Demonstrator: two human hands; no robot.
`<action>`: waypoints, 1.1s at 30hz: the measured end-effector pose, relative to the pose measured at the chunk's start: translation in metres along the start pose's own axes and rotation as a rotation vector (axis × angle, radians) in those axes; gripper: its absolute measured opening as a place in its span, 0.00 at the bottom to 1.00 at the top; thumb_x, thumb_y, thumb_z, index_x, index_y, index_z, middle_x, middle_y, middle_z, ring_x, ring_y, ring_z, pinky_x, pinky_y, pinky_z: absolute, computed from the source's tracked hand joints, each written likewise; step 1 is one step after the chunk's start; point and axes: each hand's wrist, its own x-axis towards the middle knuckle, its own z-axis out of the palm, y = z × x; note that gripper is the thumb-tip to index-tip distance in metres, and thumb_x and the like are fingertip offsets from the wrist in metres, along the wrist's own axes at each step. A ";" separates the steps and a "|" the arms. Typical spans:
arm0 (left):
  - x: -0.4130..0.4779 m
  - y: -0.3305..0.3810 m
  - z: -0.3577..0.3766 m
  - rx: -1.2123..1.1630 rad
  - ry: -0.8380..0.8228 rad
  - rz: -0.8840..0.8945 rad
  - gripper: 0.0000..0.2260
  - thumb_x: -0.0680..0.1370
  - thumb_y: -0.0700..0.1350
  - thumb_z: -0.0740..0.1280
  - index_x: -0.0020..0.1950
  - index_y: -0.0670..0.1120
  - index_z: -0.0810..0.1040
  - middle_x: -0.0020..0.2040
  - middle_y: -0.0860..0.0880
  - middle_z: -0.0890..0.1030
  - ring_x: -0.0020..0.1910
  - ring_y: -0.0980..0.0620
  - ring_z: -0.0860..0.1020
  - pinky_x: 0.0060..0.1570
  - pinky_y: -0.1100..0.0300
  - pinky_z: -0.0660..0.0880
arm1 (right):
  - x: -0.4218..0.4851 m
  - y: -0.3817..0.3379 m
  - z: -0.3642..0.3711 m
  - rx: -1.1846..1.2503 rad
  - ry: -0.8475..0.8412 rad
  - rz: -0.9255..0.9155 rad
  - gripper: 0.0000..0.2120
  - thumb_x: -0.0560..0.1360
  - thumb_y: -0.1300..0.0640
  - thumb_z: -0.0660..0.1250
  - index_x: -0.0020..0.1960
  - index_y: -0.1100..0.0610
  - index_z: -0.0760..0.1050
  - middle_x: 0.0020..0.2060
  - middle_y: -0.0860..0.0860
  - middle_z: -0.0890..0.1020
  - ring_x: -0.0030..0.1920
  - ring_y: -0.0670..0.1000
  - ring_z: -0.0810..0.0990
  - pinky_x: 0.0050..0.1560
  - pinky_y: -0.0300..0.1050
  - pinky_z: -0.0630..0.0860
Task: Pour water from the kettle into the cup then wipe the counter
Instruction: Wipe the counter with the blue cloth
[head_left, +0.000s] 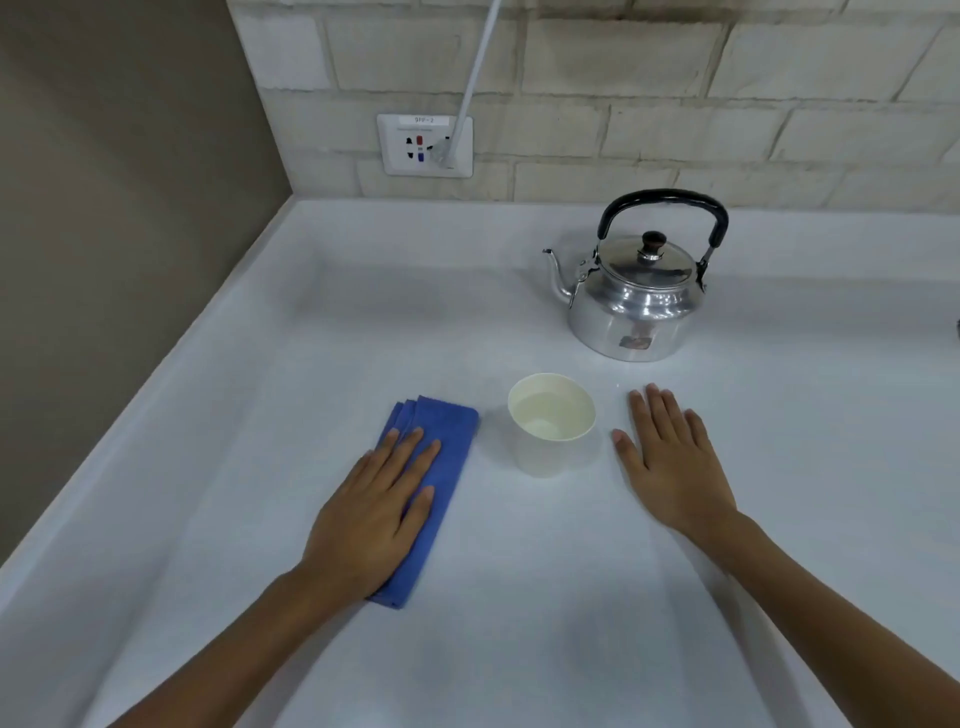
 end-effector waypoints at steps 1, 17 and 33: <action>0.004 -0.005 -0.003 0.005 -0.003 -0.005 0.23 0.78 0.60 0.41 0.73 0.56 0.45 0.74 0.59 0.47 0.74 0.58 0.44 0.72 0.61 0.45 | 0.000 0.000 0.000 -0.008 0.005 0.001 0.29 0.80 0.45 0.44 0.76 0.56 0.44 0.76 0.54 0.48 0.75 0.52 0.44 0.75 0.51 0.45; -0.040 0.035 0.006 0.058 0.032 -0.020 0.26 0.77 0.58 0.39 0.74 0.49 0.47 0.75 0.52 0.51 0.74 0.54 0.44 0.71 0.60 0.42 | 0.002 0.004 0.001 0.014 0.014 -0.012 0.28 0.79 0.44 0.44 0.75 0.56 0.47 0.76 0.54 0.50 0.75 0.52 0.47 0.74 0.50 0.45; -0.067 0.080 0.011 0.058 0.046 -0.013 0.25 0.78 0.53 0.44 0.73 0.44 0.57 0.74 0.47 0.59 0.74 0.47 0.53 0.70 0.46 0.49 | 0.002 0.004 0.001 0.030 -0.004 0.005 0.29 0.79 0.44 0.43 0.76 0.56 0.46 0.76 0.54 0.49 0.75 0.51 0.45 0.75 0.50 0.44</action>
